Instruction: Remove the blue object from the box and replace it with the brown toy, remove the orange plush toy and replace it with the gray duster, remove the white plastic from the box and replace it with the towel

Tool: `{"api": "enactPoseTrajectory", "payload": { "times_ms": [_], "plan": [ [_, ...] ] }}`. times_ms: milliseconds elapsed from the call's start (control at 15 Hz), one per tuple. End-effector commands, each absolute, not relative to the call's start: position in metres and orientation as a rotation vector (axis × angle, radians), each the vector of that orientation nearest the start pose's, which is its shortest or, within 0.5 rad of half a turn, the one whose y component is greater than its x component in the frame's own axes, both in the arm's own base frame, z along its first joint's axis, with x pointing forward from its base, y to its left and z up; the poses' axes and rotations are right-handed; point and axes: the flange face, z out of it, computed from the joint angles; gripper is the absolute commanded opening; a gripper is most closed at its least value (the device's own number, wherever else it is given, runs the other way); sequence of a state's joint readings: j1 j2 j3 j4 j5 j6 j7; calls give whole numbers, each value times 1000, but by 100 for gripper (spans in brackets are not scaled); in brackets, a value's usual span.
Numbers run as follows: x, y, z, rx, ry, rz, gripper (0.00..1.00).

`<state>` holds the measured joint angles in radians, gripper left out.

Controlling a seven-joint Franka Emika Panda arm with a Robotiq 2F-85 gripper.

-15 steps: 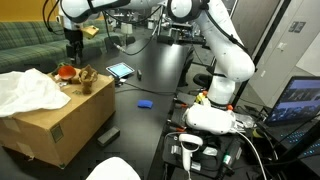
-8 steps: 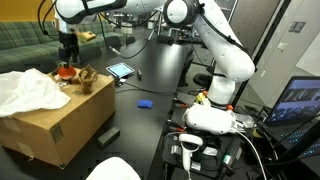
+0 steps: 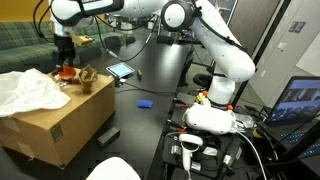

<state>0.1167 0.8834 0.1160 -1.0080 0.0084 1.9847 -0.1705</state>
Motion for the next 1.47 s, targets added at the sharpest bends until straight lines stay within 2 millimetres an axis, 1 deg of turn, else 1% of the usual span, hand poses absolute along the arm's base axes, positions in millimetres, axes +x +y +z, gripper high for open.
{"api": "enactPoseTrajectory", "payload": {
  "times_ms": [0, 267, 333, 533, 1000, 1200, 1400],
  "plan": [
    [777, 168, 326, -2993, -494, -159, 100],
    [779, 175, 316, -3006, -456, -153, 100],
    [778, 183, 315, -3011, -441, -155, 100],
    [780, 181, 318, -3022, -402, -176, 100],
    [781, 178, 341, -3076, -393, -274, 100],
    [786, 176, 341, -3123, -373, -323, 100],
    [791, 169, 334, -3182, -341, -342, 100]
  ]
}}
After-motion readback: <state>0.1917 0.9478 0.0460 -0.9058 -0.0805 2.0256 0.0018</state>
